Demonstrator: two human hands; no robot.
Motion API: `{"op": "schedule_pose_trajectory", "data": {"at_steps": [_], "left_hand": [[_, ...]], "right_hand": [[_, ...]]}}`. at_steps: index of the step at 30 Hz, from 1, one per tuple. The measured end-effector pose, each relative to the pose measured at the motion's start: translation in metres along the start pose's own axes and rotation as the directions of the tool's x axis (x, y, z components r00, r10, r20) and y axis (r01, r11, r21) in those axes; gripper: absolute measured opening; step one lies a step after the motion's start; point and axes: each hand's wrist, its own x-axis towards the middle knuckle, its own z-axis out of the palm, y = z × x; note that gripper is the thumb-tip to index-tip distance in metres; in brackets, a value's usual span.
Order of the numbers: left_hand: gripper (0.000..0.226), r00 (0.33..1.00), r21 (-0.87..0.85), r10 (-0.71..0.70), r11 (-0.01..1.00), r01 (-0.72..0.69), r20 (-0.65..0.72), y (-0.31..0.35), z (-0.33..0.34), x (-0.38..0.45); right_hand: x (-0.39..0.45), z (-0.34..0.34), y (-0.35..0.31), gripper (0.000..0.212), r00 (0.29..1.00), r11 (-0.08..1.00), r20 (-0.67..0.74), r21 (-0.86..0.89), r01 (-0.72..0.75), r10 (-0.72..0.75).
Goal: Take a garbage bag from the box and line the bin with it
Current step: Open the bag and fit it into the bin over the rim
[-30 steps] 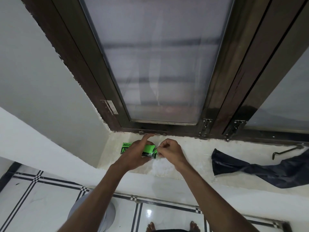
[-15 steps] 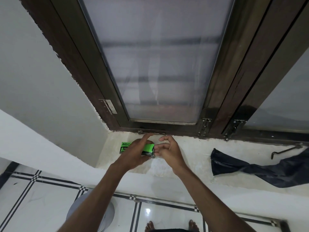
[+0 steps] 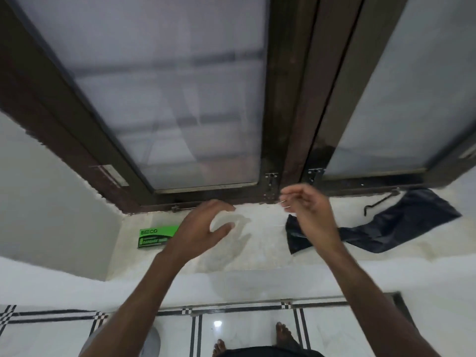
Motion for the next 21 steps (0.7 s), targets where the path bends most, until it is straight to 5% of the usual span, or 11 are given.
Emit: {"op": "schedule_pose_trajectory", "data": {"at_steps": [4,8,13,16,19,21], "left_hand": [[0.013,0.989,-0.192,0.145,0.972,-0.138,0.024,0.069,0.047,0.044],[0.015,0.970,-0.322,0.211,0.933,-0.163,0.122,0.139,0.096,0.077],[0.017,0.954,-0.421,0.222,0.899,-0.121,0.201,0.200,0.150,0.101],[0.017,0.950,-0.432,0.193,0.899,-0.072,0.245,0.214,0.164,0.103],[0.017,0.948,-0.426,0.132,0.905,0.004,0.289,0.217,0.170,0.100],[0.016,0.949,-0.434,0.082,0.899,0.061,0.304,0.218,0.171,0.095]], "right_hand": [[0.002,-0.108,0.014,0.023,0.894,0.976,-0.426,-0.212,0.051,-0.139],[0.007,-0.207,0.045,0.021,0.743,0.830,-0.657,-0.481,-0.283,-0.127],[0.031,-0.288,0.113,0.045,0.874,0.514,-0.486,-0.757,-0.402,-0.032],[0.043,-0.302,0.133,0.044,0.873,0.417,-0.488,-0.795,-0.441,-0.005],[0.045,-0.305,0.132,0.033,0.845,0.433,-0.529,-0.780,-0.452,-0.071],[0.039,-0.303,0.125,0.034,0.825,0.599,-0.564,-0.676,-0.428,-0.047]]}}
